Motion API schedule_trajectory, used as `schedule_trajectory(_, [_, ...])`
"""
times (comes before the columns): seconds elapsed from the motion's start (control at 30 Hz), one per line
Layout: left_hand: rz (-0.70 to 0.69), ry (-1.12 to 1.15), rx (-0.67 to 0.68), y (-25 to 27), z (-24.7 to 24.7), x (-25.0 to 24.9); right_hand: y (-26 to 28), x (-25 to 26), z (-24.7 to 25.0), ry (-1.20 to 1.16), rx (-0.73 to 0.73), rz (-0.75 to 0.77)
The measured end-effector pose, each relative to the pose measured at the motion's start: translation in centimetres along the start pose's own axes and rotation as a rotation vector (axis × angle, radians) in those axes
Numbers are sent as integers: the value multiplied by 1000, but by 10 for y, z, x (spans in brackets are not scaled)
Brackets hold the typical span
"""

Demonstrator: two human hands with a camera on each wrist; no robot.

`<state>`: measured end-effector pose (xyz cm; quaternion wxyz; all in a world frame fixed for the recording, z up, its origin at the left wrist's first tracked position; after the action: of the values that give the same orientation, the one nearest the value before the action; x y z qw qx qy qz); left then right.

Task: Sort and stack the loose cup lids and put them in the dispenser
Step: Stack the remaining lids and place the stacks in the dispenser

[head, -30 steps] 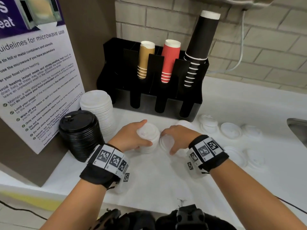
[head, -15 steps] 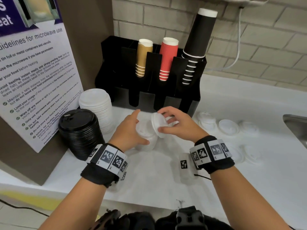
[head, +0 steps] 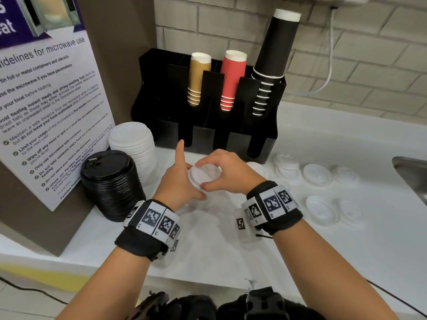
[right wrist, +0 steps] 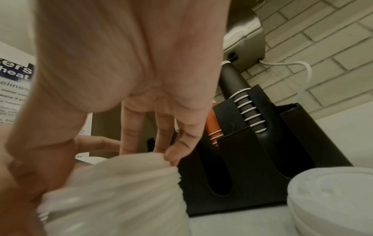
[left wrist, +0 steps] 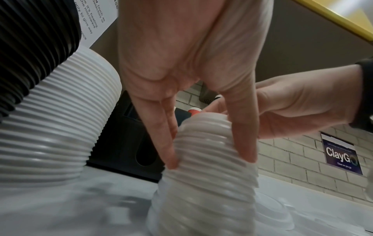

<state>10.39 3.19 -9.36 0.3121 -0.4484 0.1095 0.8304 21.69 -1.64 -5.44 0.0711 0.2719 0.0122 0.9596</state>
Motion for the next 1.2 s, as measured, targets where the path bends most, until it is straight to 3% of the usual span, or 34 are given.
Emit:
schedule_trajectory(0.37, [-6,-79,86,2,-2,-5,-2,0,-11,70,0,-20])
schedule_trajectory(0.47, [-24,-75,119,0,-6,-10,1,-14,-7,-39,11,-53])
schedule_trajectory(0.57, [-36,-79,156,-6,-13,-17,1,-45,16,-155,-95,-140])
schedule_trajectory(0.67, [-42,-92,203,-13,-24,-24,-2,-87,34,54,-119,-296])
schedule_trajectory(0.77, [-47,-119,250,-18,-36,-32,-1,-118,31,271,70,-464])
schedule_trajectory(0.9, [-51,-160,276,-23,-43,-36,-7,-123,22,438,178,-466])
schedule_trajectory(1.07, [-36,-239,252,-22,-40,-32,-8,-124,40,281,74,-416])
schedule_trajectory(1.2, [-42,-265,233,-21,-40,-33,1,-102,64,-93,-51,-258])
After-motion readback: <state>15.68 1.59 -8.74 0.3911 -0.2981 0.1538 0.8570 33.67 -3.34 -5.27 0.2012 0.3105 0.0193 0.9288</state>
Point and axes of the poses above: each hand's wrist, its own y-axis away from the middle knuckle, its own z-axis out of the back of the hand, x = y × z, the point moved 7 cm from there along -y, towards the middle knuckle, and after that the axes turned 9 degrees about -z, right-handed, at the moved point
